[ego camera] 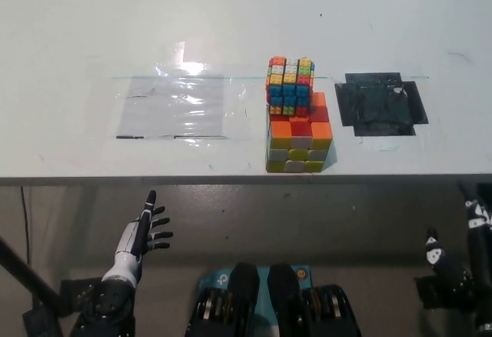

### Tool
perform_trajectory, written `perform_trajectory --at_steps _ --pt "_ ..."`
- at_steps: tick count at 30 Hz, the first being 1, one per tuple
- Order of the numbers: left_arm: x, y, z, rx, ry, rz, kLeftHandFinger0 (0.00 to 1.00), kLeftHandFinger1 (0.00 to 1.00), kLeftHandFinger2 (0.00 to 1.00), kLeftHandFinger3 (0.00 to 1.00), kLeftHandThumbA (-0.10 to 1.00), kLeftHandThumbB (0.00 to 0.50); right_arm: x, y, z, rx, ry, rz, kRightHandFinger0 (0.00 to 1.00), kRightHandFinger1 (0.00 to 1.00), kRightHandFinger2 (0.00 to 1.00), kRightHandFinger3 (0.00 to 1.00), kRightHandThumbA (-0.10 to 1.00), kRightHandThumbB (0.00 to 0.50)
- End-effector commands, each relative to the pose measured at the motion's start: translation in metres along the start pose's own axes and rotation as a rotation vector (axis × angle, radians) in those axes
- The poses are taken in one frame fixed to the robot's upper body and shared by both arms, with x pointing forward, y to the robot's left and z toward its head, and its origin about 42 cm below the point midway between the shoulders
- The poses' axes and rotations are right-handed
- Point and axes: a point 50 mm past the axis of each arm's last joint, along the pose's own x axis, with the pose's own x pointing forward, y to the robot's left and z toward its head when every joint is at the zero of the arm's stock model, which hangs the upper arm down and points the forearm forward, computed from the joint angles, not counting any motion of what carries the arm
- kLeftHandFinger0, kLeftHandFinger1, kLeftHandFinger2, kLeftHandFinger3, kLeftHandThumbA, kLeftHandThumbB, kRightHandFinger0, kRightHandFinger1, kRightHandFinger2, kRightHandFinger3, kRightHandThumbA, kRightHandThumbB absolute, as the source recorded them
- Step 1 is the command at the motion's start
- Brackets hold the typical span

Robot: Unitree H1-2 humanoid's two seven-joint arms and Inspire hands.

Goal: The robot uses its right hand to pick up the small cube kept on the middle on the desk and place it on the bigger cube kept next to it

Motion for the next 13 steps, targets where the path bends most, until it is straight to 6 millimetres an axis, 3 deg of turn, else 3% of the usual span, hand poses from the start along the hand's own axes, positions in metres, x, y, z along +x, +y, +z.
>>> perform_trajectory --at_steps 1,5,7,13 --pt "0.011 0.003 0.024 0.016 -0.075 0.009 0.72 0.70 0.81 0.85 1.00 0.162 0.012 -0.005 0.002 0.104 -0.027 -0.120 1.00 1.00 1.00 1.00 0.52 0.177" --pt "0.012 0.003 0.025 0.011 -0.075 0.009 0.73 0.72 0.82 0.84 1.00 0.173 0.019 0.004 -0.011 0.164 0.038 -0.144 1.00 1.00 1.00 1.00 0.53 0.168" --pt "0.012 0.002 0.025 0.007 -0.073 0.005 0.73 0.73 0.83 0.87 1.00 0.151 0.023 0.008 -0.017 0.193 0.054 -0.156 1.00 1.00 1.00 1.00 0.49 0.146" --pt "0.012 0.001 0.028 -0.011 -0.075 0.006 0.73 0.72 0.83 0.86 1.00 0.129 0.030 0.011 -0.021 0.281 0.088 -0.152 1.00 1.00 1.00 1.00 0.53 0.152"
